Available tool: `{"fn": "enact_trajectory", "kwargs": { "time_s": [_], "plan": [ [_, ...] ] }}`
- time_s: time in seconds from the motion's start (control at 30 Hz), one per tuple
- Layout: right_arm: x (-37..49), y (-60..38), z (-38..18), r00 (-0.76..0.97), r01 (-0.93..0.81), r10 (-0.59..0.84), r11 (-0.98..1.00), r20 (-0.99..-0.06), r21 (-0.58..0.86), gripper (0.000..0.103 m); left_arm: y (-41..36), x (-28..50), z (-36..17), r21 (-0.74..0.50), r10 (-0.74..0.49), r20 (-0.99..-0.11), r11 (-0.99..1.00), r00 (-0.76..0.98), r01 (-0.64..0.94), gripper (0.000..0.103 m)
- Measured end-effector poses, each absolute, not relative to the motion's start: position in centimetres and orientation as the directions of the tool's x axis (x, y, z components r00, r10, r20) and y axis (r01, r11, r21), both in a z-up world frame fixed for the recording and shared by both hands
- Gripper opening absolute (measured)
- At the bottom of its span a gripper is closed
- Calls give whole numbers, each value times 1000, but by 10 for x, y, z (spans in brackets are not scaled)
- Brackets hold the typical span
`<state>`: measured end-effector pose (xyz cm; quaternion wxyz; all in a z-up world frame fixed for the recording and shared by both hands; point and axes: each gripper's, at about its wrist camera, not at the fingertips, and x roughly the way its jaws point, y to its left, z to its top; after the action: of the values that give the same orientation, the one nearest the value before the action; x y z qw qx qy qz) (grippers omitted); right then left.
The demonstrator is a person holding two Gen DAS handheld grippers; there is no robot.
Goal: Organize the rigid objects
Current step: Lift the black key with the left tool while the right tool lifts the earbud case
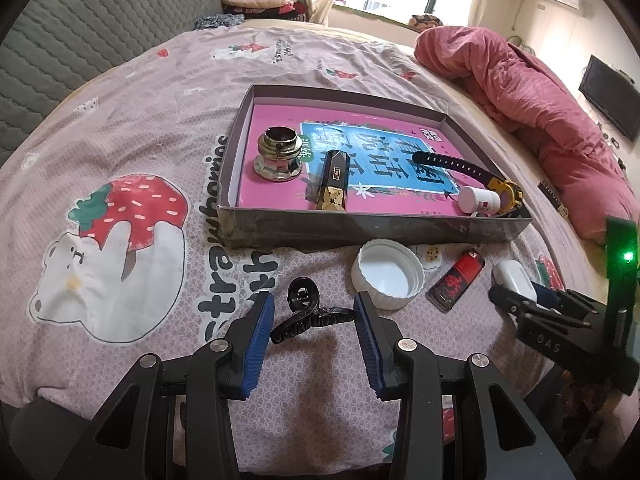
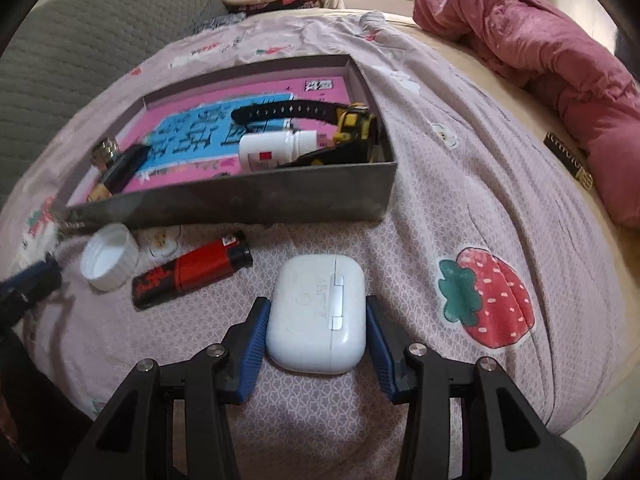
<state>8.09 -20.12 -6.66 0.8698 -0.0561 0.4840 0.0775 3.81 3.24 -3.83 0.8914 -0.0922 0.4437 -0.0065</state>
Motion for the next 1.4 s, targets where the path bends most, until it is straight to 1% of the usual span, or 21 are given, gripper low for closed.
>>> {"fn": "enact_trajectory", "kwargs": {
  "time_s": [0.1, 0.3, 0.37, 0.43, 0.57, 0.63, 0.73, 1.07, 1.4],
  "plan": [
    [80, -199, -69, 525, -189, 66, 981, -848, -41, 47, 32, 39, -39, -177, -99, -791, 982, 604, -71, 42],
    [81, -201, -70, 527, -179, 78, 984, -846, -20, 48, 31, 40, -40, -175, -99, -790, 982, 606, -69, 42],
    [81, -201, -69, 531, -179, 79, 984, -844, -21, 45, 30, 41, -39, -175, -100, -786, 982, 610, -64, 42],
    [80, -202, -67, 539, -177, 87, 984, -838, -12, 45, 29, 41, -38, -172, -99, -783, 983, 614, -60, 42],
    [80, -211, -61, 542, -152, 133, 987, -829, 59, 45, 30, 40, -35, -174, -102, -776, 983, 623, -55, 42],
    [80, -218, -58, 539, -133, 172, 984, -824, 118, 45, 30, 40, -34, -176, -103, -773, 983, 626, -56, 42],
    [79, -220, -53, 545, -135, 197, 980, -815, 147, 45, 32, 39, -33, -180, -104, -769, 982, 631, -57, 42],
    [68, -217, -25, 624, -160, 210, 977, -753, 141, 45, 33, 36, -28, -185, -110, -756, 981, 645, -49, 42],
    [55, -193, -3, 679, -262, 253, 960, -689, 95, 45, 37, 36, -22, -208, -131, -734, 978, 666, -37, 42]
  ]
}}
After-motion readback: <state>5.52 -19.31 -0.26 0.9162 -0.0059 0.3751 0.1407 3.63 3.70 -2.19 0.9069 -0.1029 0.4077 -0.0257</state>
